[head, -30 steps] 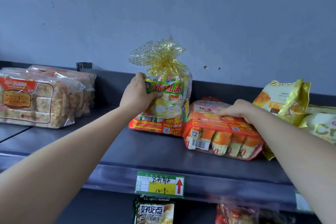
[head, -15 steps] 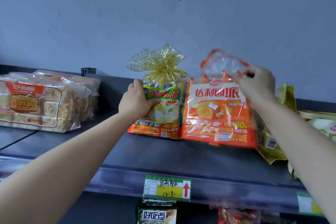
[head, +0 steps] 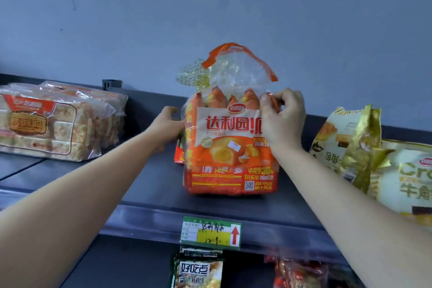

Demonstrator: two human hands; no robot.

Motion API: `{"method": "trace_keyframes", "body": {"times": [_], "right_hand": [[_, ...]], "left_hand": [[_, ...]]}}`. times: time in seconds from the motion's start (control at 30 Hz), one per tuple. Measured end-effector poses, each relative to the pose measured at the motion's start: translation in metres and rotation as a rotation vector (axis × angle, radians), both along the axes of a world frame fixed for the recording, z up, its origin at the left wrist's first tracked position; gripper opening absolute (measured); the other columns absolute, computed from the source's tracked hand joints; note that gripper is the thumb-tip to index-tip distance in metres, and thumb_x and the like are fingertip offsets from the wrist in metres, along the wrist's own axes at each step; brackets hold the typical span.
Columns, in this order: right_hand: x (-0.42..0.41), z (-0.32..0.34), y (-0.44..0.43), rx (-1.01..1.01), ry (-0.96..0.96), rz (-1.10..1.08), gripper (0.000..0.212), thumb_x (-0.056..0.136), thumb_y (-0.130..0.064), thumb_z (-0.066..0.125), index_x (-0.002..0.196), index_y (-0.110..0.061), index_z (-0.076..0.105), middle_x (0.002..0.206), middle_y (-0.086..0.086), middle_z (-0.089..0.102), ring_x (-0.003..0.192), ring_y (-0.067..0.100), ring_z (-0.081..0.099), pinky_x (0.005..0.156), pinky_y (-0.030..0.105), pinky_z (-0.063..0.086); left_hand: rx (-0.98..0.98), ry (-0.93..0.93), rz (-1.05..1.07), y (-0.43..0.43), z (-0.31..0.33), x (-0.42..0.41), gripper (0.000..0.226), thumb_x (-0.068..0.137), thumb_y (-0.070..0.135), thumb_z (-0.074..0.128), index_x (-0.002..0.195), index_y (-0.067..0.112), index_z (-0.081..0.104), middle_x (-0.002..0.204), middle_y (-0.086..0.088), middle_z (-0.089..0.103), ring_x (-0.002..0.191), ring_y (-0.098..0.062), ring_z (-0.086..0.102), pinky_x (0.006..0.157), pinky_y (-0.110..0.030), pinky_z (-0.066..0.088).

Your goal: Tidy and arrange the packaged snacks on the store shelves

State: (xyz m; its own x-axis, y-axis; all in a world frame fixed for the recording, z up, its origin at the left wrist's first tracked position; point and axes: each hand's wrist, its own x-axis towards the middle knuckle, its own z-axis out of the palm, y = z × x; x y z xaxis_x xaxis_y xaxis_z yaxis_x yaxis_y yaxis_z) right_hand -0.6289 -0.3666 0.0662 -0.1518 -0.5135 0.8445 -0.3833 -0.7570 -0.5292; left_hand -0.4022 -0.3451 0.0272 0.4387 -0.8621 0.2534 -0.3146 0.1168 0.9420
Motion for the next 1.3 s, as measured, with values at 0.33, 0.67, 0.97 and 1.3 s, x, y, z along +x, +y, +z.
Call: {"method": "trace_keyframes", "body": {"times": [0.33, 0.67, 0.97, 1.3], "right_hand": [[0.024, -0.008, 0.000, 0.145, -0.048, 0.177, 0.023, 0.088, -0.034, 0.061, 0.084, -0.015, 0.048, 0.100, 0.001, 0.047, 0.086, 0.013, 0.052, 0.073, 0.016, 0.044], [-0.021, -0.008, -0.020, 0.606, 0.068, 0.732, 0.078, 0.061, -0.079, 0.057, 0.122, -0.030, 0.055, 0.116, -0.005, 0.062, 0.110, 0.014, 0.055, 0.095, 0.037, 0.039], [0.008, 0.041, -0.072, 0.728, 0.221, 0.526, 0.036, 0.086, -0.023, 0.063, 0.122, -0.018, 0.060, 0.118, 0.003, 0.065, 0.107, 0.019, 0.062, 0.096, 0.038, 0.049], [0.028, 0.041, -0.108, 0.715, 0.364, 0.575, 0.032, 0.081, -0.029, 0.071, 0.112, -0.023, 0.062, 0.107, 0.003, 0.068, 0.102, 0.024, 0.065, 0.095, 0.045, 0.050]], "left_hand": [[0.067, 0.033, -0.628, 0.041, -0.004, 0.010, 0.091, 0.060, 0.044, 0.086, 0.137, 0.026, 0.044, 0.129, -0.003, 0.062, 0.119, -0.023, 0.060, 0.099, -0.042, 0.048], [0.115, -0.007, -0.544, 0.043, 0.000, 0.006, 0.072, 0.065, 0.013, 0.078, 0.131, 0.019, 0.048, 0.115, -0.003, 0.070, 0.105, -0.022, 0.067, 0.096, -0.046, 0.050], [-0.086, -0.377, -0.169, 0.051, 0.077, -0.033, 0.118, 0.049, 0.048, 0.081, 0.150, 0.024, 0.026, 0.147, 0.002, 0.042, 0.110, -0.012, 0.056, 0.093, -0.027, 0.047], [0.264, -0.455, -0.272, 0.027, 0.086, -0.015, 0.086, 0.046, 0.044, 0.091, 0.120, 0.020, 0.056, 0.099, -0.002, 0.075, 0.087, -0.024, 0.073, 0.085, -0.048, 0.057]]}}
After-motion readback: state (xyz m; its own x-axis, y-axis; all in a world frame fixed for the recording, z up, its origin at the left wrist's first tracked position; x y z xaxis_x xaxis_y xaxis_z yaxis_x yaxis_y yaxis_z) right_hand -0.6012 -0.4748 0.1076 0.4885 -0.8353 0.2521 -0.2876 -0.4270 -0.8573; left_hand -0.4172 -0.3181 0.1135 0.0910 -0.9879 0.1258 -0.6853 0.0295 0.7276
